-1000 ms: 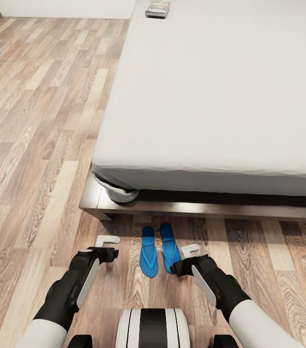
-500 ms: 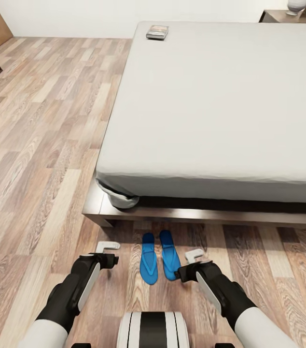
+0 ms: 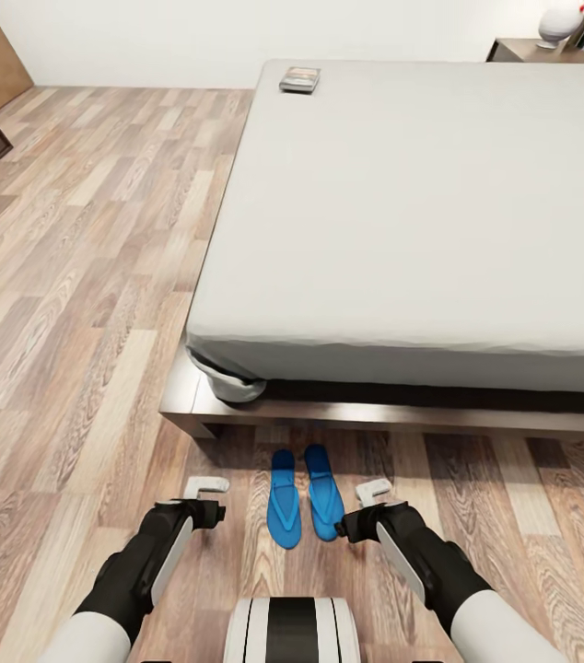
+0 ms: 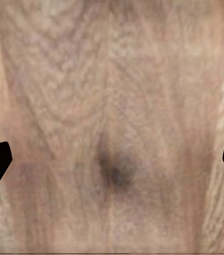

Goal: In the bedroom, move the book from the bed onto either nightstand, and place the two sandals side by side next to the bed.

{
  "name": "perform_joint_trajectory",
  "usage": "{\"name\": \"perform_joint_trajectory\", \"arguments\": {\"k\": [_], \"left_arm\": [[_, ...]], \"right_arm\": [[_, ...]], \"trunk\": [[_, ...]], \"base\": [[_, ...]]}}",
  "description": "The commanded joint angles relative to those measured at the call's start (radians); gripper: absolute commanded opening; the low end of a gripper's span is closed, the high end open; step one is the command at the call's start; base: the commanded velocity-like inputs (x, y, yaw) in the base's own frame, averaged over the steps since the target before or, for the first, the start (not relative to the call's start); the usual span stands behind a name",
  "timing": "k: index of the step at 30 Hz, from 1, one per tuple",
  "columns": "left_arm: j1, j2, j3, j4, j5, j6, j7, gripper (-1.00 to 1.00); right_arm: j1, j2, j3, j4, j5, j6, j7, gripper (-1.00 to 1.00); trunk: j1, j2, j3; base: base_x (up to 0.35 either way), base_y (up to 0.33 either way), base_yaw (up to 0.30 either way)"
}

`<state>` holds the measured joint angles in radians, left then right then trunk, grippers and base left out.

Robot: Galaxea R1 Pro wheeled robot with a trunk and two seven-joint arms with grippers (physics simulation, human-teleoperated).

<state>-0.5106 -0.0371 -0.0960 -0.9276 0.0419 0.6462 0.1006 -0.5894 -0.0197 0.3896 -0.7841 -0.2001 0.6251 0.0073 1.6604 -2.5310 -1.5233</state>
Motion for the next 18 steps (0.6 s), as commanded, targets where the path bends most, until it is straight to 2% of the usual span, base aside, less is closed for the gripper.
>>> {"name": "perform_joint_trajectory", "arguments": {"k": [1, 9, 18], "left_arm": [[0.0, 0.0, -0.002, 0.012, 0.006, 0.0, 0.006, 1.0], [0.0, -0.001, -0.001, 0.1, 0.009, -0.031, 0.003, 1.0], [0.0, -0.001, 0.001, 0.237, 0.014, -0.099, 0.0, 1.0]], "right_arm": [[0.002, -0.001, 0.003, 0.0, -0.005, 0.004, -0.001, 1.0], [0.012, -0.002, 0.003, 0.004, -0.004, 0.003, -0.001, 1.0], [0.033, -0.002, 0.001, 0.006, -0.004, -0.001, -0.001, 1.0]], "trunk": [[-0.001, 0.0, 0.003], [-0.004, 0.002, 0.034], [-0.008, 0.004, 0.069]], "base": [[0.0, 0.0, 0.0], [0.0, 0.0, 0.0], [0.0, 0.0, 0.0]]}}
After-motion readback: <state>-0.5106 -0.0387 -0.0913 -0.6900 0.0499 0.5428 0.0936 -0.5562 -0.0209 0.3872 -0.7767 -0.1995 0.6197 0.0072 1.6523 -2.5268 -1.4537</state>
